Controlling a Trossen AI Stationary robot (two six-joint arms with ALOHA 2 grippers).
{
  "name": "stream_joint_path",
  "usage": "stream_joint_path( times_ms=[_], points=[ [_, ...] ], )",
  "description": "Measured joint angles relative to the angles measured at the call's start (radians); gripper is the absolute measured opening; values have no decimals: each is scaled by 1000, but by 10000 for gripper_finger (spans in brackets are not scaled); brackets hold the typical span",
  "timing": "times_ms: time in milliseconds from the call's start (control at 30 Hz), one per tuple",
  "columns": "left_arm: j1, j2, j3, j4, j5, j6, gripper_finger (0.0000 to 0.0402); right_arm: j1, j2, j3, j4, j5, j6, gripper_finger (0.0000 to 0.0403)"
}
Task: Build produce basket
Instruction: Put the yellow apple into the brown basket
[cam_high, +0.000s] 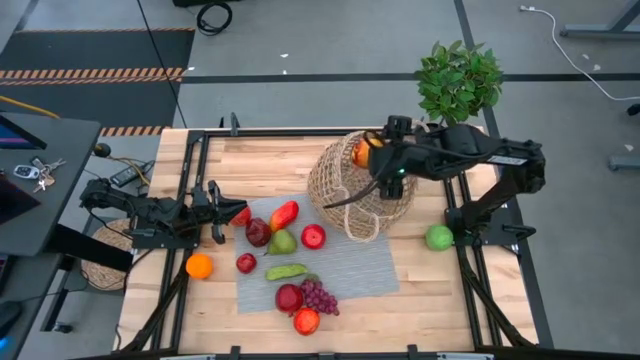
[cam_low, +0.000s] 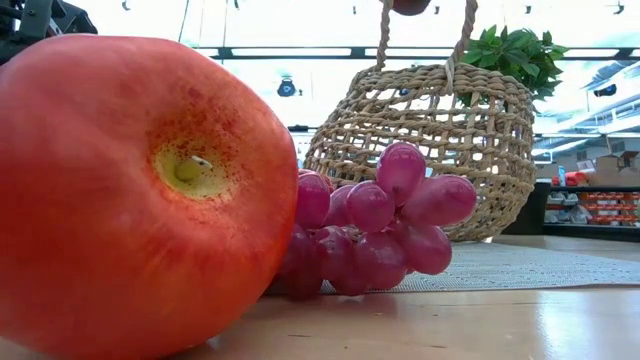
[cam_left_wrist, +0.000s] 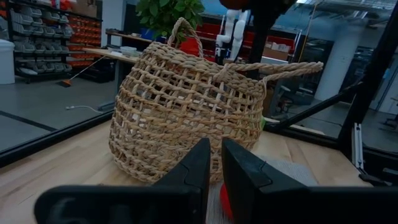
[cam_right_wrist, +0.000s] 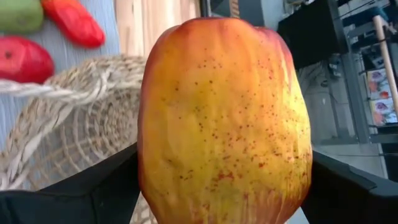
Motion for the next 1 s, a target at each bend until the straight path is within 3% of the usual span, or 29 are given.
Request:
stream_joint_path(
  times_ms=[167,400,733,1000],
  points=[
    [0,0,0,0,0,0,48,2,-56,-88,101,-33,-3,365],
    [0,0,0,0,0,0,48,-14,-221,-411,322,-52,-6,365],
    [0,0,0,0,0,0,48,-13,-513,-852,848,-101,40,365],
    [0,0,0,0,0,0,48,-14,-644,-1074,1200,-121,82,365]
  ],
)
